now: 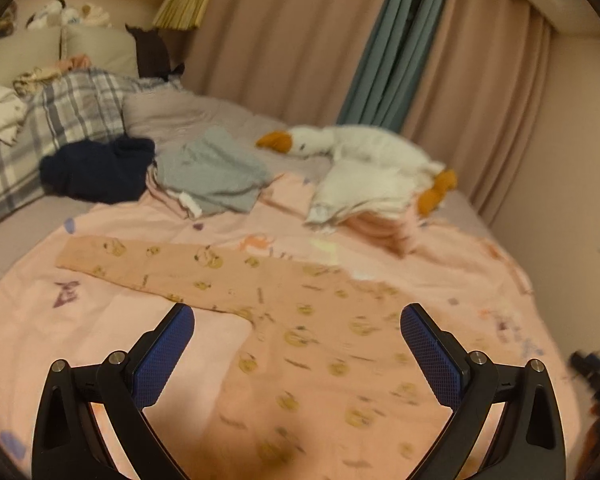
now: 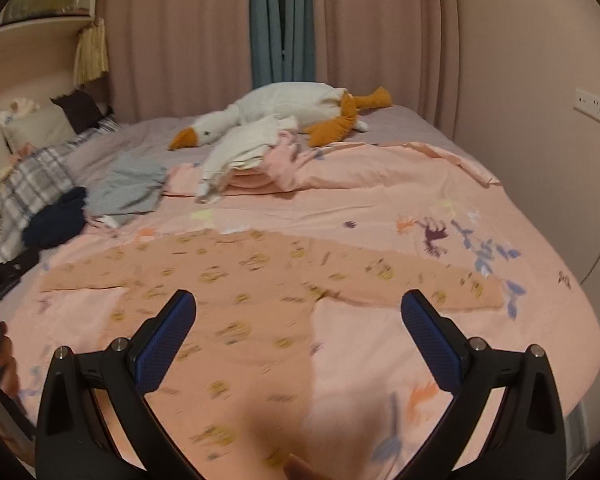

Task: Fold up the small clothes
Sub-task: 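Lower the right tool to the onesie sleeve cuff and close on it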

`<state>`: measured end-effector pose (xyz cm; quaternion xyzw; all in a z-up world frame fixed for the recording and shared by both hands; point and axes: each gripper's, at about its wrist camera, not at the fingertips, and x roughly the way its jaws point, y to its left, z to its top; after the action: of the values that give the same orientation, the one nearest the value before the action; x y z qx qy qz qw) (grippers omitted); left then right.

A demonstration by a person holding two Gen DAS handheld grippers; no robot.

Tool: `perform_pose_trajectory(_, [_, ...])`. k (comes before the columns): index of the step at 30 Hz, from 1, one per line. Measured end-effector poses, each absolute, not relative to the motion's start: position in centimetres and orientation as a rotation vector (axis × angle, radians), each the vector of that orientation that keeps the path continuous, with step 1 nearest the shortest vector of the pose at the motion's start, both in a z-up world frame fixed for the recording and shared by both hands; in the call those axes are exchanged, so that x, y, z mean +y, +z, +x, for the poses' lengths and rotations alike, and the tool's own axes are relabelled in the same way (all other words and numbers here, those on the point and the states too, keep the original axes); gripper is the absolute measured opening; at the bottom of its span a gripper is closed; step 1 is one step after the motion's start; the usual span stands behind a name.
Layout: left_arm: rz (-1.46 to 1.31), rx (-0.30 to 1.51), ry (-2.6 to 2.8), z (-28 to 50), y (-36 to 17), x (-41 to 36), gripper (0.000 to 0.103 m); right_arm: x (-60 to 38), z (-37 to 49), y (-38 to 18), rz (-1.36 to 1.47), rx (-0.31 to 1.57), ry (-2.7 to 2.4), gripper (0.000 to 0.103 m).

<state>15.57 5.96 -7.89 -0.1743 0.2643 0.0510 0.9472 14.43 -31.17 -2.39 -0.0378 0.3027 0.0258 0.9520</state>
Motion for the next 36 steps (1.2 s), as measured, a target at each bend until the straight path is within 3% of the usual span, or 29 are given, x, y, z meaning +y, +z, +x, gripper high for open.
perform_pose_trajectory(6, [-0.532, 0.718, 0.024, 23.3, -15.5, 9.1, 0.102, -38.6, 25.3, -8.2, -0.021, 0.727, -0.101, 0.101])
perform_pose_trajectory(9, [-0.521, 0.828, 0.041, 25.8, -18.9, 9.5, 0.102, -42.8, 28.9, -11.3, 0.082, 0.874, -0.197, 0.087])
perform_pose_trajectory(13, [-0.64, 0.936, 0.039, 26.6, -21.9, 11.1, 0.102, -46.4, 29.6, -13.3, 0.124, 0.926, -0.296, 0.088])
perform_pose_trajectory(20, [-0.65, 0.9, -0.025, 25.2, -22.2, 10.8, 0.101, -54.6, 27.5, -15.0, 0.36, 0.923, -0.415, 0.088])
perform_pose_trajectory(24, [-0.562, 0.926, 0.033, 26.9, -22.5, 10.3, 0.086, -58.1, 25.6, -15.2, 0.56, 0.833, -0.382, 0.087])
perform_pose_trajectory(27, [-0.504, 0.917, 0.064, 27.1, -22.9, 10.1, 0.077, -59.7, 25.1, -15.5, 0.593, 0.848, -0.499, 0.08])
perform_pose_trajectory(30, [-0.474, 0.915, 0.106, 27.1, -23.0, 10.2, 0.062, -60.8, 24.4, -15.7, 0.64, 0.759, -0.453, 0.078])
perform_pose_trajectory(35, [-0.353, 0.89, 0.166, 27.1, -23.3, 9.0, 0.055, -63.1, 25.3, -17.7, 0.788, 0.706, -0.41, 0.061])
perform_pose_trajectory(36, [-0.338, 0.893, 0.173, 27.2, -23.4, 8.9, 0.054, -63.3, 25.3, -18.0, 0.806, 0.693, -0.421, 0.049])
